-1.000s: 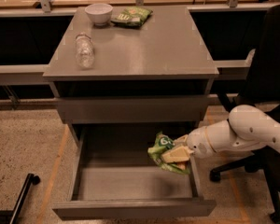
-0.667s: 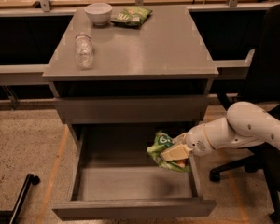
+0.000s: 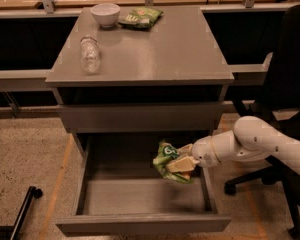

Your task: Place green rice chip bag into middle drawer

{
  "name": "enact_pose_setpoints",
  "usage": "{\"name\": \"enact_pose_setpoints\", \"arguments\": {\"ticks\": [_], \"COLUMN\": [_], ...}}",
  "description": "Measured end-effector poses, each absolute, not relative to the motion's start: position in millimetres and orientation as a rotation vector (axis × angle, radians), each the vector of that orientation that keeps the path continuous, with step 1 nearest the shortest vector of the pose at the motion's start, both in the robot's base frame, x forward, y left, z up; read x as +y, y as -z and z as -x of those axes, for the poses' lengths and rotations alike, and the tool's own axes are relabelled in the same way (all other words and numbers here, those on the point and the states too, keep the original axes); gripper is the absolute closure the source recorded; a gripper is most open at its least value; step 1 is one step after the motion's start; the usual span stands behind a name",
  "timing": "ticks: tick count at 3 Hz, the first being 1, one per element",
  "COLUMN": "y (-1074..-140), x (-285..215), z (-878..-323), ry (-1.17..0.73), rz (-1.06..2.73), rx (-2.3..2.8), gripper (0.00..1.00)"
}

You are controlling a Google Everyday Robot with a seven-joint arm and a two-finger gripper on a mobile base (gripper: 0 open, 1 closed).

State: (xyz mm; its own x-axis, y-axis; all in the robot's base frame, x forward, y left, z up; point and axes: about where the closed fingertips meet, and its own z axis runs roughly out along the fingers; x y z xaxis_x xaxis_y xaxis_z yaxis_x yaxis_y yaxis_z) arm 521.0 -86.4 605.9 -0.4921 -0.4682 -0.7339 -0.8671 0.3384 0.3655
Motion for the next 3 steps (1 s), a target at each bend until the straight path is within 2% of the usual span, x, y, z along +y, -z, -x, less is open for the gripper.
{"name": "enact_pose_setpoints", "arguments": {"ticks": [1, 3], "y": [-561.6, -497.6], "x": [-80.5, -71.8], "z": [-529.7, -530.6], "ry": [-1.091, -1.184], "rz": [1.151, 1.092], "rx": [2.118, 2.193], "gripper": [0.85, 0.38]}}
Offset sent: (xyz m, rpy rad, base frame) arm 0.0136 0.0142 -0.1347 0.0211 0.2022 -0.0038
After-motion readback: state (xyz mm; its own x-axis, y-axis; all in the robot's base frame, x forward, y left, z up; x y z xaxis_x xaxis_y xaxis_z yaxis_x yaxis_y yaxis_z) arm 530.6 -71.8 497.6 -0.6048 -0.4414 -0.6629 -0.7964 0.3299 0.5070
